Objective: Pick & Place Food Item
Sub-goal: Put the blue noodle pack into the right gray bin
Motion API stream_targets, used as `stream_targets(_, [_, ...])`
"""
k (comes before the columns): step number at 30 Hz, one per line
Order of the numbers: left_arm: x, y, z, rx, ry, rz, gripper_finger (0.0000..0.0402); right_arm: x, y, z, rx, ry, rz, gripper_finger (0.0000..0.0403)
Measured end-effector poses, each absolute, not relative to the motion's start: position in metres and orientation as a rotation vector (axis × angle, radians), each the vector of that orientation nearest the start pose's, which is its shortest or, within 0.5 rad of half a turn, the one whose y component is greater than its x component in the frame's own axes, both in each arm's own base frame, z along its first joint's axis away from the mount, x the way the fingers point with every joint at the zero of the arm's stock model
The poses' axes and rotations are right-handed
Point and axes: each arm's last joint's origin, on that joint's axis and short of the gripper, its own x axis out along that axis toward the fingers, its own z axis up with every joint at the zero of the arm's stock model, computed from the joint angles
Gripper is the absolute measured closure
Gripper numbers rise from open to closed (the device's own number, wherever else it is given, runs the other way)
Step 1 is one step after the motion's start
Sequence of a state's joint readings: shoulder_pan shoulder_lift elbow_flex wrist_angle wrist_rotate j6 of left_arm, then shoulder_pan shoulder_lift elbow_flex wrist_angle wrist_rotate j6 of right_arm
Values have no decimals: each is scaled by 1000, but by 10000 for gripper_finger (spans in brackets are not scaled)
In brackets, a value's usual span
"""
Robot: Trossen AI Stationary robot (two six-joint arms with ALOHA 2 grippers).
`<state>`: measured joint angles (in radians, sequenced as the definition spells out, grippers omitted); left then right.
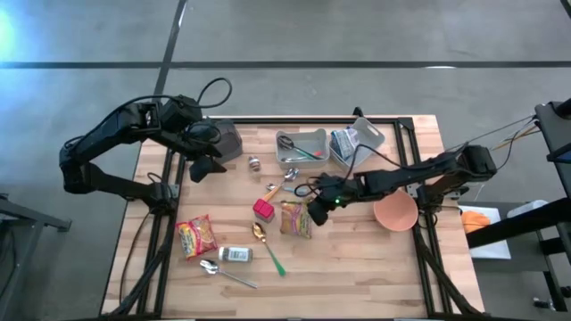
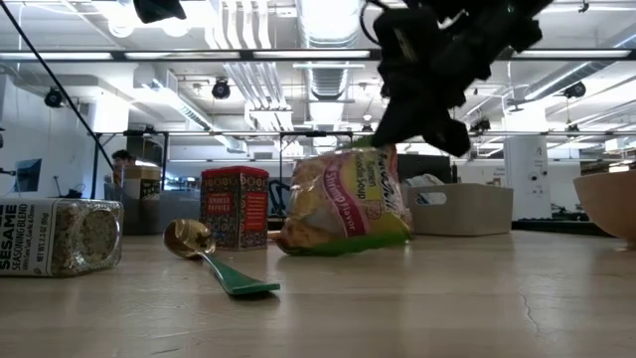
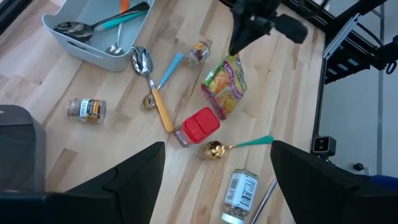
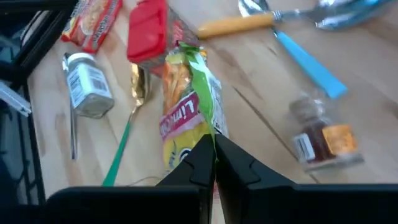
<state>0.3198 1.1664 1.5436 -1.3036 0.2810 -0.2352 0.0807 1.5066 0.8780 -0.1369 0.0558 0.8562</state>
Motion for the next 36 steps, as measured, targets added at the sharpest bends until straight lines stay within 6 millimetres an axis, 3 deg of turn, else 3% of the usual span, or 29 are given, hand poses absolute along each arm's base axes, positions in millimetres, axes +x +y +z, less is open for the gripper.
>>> stream_targets(11, [172,49,416,-494,884,141,105,320,23,271,544,714,-382,395])
stream_targets(20, [172,49,416,-483,884,136,105,316,15,313,417,743,-495,395])
stream_targets(36, [172,49,416,-472,885,130,105,288,-17,341,329,858,-727,395])
